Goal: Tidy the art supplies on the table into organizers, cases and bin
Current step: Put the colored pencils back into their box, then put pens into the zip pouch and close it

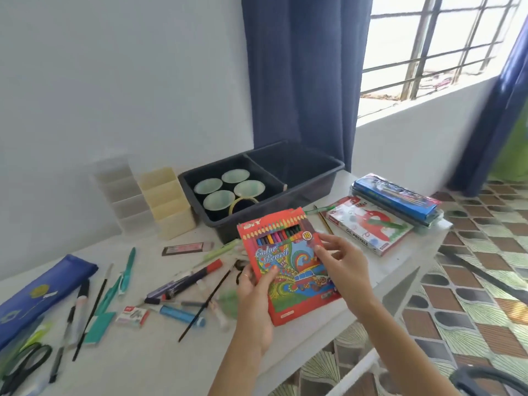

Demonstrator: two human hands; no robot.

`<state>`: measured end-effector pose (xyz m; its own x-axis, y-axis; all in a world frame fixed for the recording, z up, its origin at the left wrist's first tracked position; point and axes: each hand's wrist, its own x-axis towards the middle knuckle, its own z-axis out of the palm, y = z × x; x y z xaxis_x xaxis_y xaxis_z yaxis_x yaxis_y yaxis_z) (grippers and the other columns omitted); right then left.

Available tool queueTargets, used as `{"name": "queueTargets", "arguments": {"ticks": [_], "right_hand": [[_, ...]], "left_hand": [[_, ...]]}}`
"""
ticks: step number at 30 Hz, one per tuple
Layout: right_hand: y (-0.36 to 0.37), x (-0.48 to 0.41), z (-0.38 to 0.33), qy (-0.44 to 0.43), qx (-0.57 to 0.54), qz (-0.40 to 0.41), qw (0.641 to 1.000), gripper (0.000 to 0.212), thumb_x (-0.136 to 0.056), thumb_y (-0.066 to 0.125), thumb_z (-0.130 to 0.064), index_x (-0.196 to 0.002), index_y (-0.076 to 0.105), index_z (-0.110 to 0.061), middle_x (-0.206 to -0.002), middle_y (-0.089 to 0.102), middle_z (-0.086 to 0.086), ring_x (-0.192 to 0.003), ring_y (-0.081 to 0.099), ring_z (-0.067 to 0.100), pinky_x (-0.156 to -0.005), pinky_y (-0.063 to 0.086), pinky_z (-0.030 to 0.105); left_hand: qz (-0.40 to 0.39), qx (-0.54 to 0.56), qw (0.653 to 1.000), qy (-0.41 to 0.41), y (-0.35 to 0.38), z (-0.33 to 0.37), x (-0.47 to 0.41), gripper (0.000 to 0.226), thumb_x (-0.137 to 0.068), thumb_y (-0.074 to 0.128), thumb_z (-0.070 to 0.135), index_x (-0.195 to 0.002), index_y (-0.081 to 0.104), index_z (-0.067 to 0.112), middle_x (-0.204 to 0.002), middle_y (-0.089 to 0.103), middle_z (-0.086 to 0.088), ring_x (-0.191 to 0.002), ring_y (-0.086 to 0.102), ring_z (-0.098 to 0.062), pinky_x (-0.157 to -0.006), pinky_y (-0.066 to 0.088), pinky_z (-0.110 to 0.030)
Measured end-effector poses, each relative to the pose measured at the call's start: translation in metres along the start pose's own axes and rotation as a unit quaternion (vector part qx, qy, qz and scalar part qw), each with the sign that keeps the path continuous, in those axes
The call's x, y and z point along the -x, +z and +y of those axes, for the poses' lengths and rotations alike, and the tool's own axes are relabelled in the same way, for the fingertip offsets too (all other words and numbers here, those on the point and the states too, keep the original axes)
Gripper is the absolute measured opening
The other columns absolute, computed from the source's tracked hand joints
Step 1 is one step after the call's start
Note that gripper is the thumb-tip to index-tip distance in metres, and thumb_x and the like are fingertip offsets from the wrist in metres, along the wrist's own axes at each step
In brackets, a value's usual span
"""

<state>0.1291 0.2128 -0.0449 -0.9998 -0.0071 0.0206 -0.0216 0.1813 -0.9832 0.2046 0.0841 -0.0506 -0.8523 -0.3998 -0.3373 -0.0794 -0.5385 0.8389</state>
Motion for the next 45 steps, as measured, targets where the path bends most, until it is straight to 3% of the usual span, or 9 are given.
{"name": "queueTargets", "arguments": {"ticks": [3,10,19,25,29,33,35,42,45], "right_hand": [[-0.037,-0.032,0.01,-0.027,0.045,0.005,0.999,0.026,-0.091,0.06,-0.022,-0.117,0.06,-0.018,-0.096,0.066,-0.003,-0.077,0.064,0.005,-0.049,0.05,0.012],[-0.107,-0.103,0.046,-0.128,0.191,-0.004,0.973,0.031,-0.086,0.065,-0.01,-0.117,0.063,-0.008,-0.11,0.055,0.004,-0.098,0.057,0.015,-0.07,0.05,0.018],[-0.138,-0.156,0.102,-0.223,0.299,-0.02,0.928,0.025,-0.086,0.065,-0.01,-0.109,0.068,-0.003,-0.115,0.062,0.013,-0.11,0.053,0.028,-0.091,0.049,0.044],[-0.14,-0.147,0.113,-0.273,0.302,-0.079,0.91,0.048,-0.09,0.041,-0.044,-0.123,0.061,-0.015,-0.134,0.053,0.0,-0.131,0.04,0.018,-0.108,0.036,0.039],[-0.148,-0.152,0.12,-0.293,0.367,-0.128,0.873,0.061,-0.096,0.02,-0.056,-0.139,0.044,-0.021,-0.151,0.032,-0.006,-0.144,0.017,0.011,-0.116,0.014,0.036],[-0.151,-0.155,0.119,-0.298,0.399,-0.139,0.856,0.061,-0.098,0.014,-0.054,-0.142,0.04,-0.02,-0.152,0.03,-0.004,-0.144,0.016,0.012,-0.116,0.013,0.038],[-0.152,-0.155,0.119,-0.299,0.398,-0.139,0.856,0.058,-0.099,0.017,-0.05,-0.141,0.042,-0.019,-0.151,0.032,-0.003,-0.144,0.017,0.012,-0.116,0.013,0.038],[-0.133,-0.151,0.109,-0.269,0.348,-0.085,0.894,0.046,-0.09,0.036,-0.025,-0.126,0.057,-0.007,-0.135,0.053,0.008,-0.132,0.041,0.027,-0.113,0.025,0.04],[-0.11,-0.144,0.081,-0.262,0.275,-0.09,0.92,0.034,-0.09,0.047,-0.012,-0.12,0.06,-0.003,-0.127,0.057,0.01,-0.121,0.049,0.028,-0.103,0.038,0.037]], "left_hand": [[0.002,0.014,0.999,-0.029,0.047,-0.018,-0.02,0.027,-0.09,0.059,0.013,-0.116,0.055,0.016,-0.094,0.072,-0.01,-0.076,0.071,-0.028,-0.066,0.058,-0.04],[0.026,-0.023,0.999,-0.028,0.138,-0.073,-0.064,0.022,-0.092,0.059,0.02,-0.114,0.053,0.019,-0.099,0.07,-0.009,-0.083,0.07,-0.025,-0.068,0.058,-0.037],[0.11,-0.07,0.991,0.026,0.199,-0.128,-0.109,0.029,-0.095,0.054,0.02,-0.123,0.046,0.02,-0.111,0.062,-0.008,-0.096,0.065,-0.023,-0.078,0.056,-0.038],[0.219,-0.198,0.943,0.151,0.219,-0.132,-0.126,0.052,-0.088,0.061,0.009,-0.135,0.041,0.014,-0.127,0.045,-0.01,-0.117,0.052,-0.023,-0.093,0.051,-0.04],[0.177,-0.195,0.95,0.171,0.224,-0.132,-0.121,0.056,-0.092,0.052,0.003,-0.142,0.035,0.02,-0.136,0.036,0.003,-0.118,0.045,-0.009,-0.095,0.048,-0.029],[0.149,-0.202,0.953,0.17,0.223,-0.14,-0.117,0.057,-0.094,0.049,0.007,-0.145,0.032,0.027,-0.149,0.028,0.009,-0.128,0.04,-0.006,-0.094,0.045,-0.017],[0.134,-0.228,0.95,0.167,0.221,-0.141,-0.114,0.054,-0.095,0.049,0.01,-0.145,0.032,0.024,-0.152,0.022,0.011,-0.131,0.035,-0.003,-0.088,0.04,-0.004],[0.103,-0.332,0.921,0.177,0.207,-0.118,-0.106,0.045,-0.094,0.055,0.016,-0.137,0.043,0.021,-0.152,0.024,0.006,-0.138,0.025,-0.006,-0.093,0.032,0.0],[0.146,-0.318,0.912,0.211,0.195,-0.09,-0.091,0.041,-0.094,0.055,0.018,-0.134,0.046,0.024,-0.141,0.04,0.012,-0.133,0.034,-0.003,-0.105,0.031,-0.014]]}}
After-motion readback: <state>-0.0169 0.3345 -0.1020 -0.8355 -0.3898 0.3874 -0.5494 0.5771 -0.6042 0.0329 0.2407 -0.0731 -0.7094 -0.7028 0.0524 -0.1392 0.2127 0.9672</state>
